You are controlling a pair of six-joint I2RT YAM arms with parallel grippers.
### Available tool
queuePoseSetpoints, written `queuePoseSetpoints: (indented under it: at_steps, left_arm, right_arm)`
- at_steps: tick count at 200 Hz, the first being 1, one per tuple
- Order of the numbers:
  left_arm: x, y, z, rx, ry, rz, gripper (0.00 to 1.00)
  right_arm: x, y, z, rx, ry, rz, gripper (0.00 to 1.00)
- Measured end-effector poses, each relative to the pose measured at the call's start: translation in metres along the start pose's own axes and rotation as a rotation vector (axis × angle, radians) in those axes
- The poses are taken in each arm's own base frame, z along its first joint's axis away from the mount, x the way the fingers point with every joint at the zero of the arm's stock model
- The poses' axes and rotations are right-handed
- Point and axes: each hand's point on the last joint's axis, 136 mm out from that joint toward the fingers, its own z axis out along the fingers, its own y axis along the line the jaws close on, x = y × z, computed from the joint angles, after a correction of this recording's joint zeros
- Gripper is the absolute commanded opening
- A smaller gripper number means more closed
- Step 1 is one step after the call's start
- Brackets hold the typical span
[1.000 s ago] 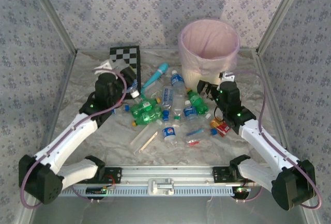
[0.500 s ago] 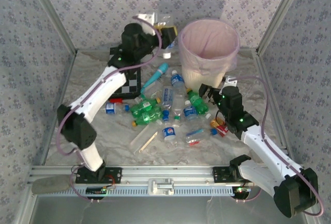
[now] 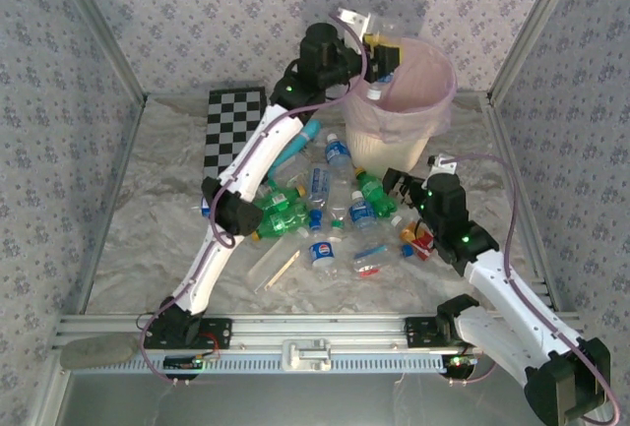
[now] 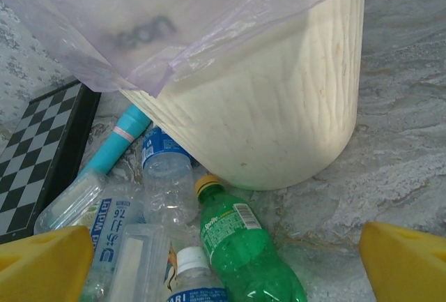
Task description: Put the plastic bottles in the bin
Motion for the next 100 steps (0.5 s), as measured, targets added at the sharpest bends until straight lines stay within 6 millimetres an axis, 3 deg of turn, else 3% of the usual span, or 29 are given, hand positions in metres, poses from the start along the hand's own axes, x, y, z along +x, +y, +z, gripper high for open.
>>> queuePoseSetpoints:
  at_steps: [34,63,71,86,100]
  left_arm:
    - [0.034,0.017,0.015,-0.014,0.048,-0.029,0.5]
    - [0.045,0.024,0.019,-0.02,0.058,-0.042,0.52]
    - [0.046,0.024,0.02,-0.021,0.059,-0.043,0.57]
    - [0.044,0.024,0.02,-0.021,0.051,-0.039,0.77]
    - [0.042,0.024,0.02,-0.019,0.042,-0.04,0.88]
  right_arm:
    - [-0.003,0.0,-0.006,-0.005,-0.01,0.002,1.0]
    - [-0.004,-0.001,-0.011,-0.006,-0.016,0.004,1.0]
    - [-0.003,-0.002,-0.012,-0.004,-0.015,0.003,1.0]
    - [-0.002,-0.003,-0.014,-0.002,-0.013,0.003,1.0]
    - [-0.002,-0.004,-0.015,0.001,-0.011,0.003,1.0]
